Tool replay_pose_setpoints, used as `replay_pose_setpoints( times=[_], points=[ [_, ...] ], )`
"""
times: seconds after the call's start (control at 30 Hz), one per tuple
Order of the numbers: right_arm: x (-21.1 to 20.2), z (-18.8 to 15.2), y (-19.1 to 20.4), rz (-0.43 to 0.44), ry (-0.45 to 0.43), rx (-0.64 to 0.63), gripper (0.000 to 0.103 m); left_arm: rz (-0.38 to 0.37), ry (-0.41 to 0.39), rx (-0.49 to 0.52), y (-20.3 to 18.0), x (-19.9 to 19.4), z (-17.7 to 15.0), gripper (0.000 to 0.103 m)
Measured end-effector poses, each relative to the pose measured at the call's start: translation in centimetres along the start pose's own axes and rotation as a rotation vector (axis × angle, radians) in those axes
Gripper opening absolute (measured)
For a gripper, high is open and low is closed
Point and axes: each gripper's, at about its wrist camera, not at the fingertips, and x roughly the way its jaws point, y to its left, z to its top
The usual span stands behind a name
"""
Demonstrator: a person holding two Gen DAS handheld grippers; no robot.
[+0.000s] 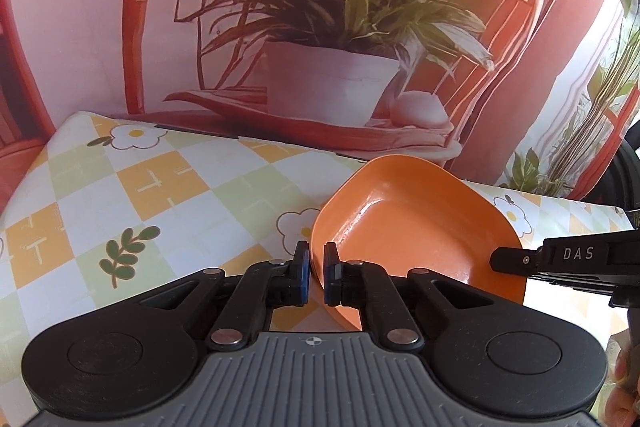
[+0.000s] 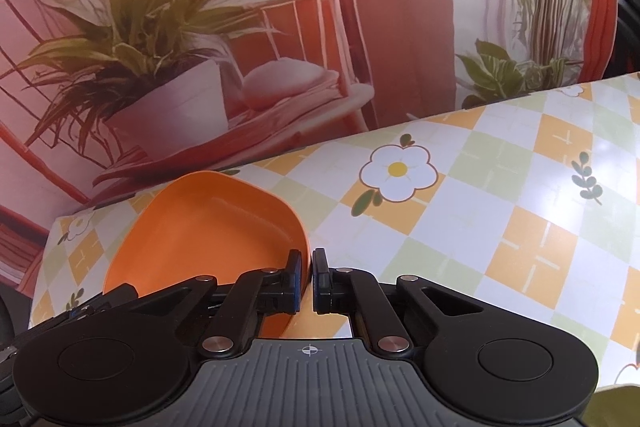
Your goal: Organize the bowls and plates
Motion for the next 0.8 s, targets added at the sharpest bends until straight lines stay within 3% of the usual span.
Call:
replay_pose_setpoints(
  times=[0.33, 0.8],
  points=[
    [-5.0, -1.0, -0.3, 0.048, -0.030, 0.024, 0.005, -0.003, -0.039, 0.027, -1.0, -5.1, 0.5, 0.008],
    [-13.8, -2.6, -3.9, 0.099, -0.084, 0.049, 0.005, -0.039, -0.080, 0.102, -5.1, -13.2, -1.4, 0.009]
  ],
)
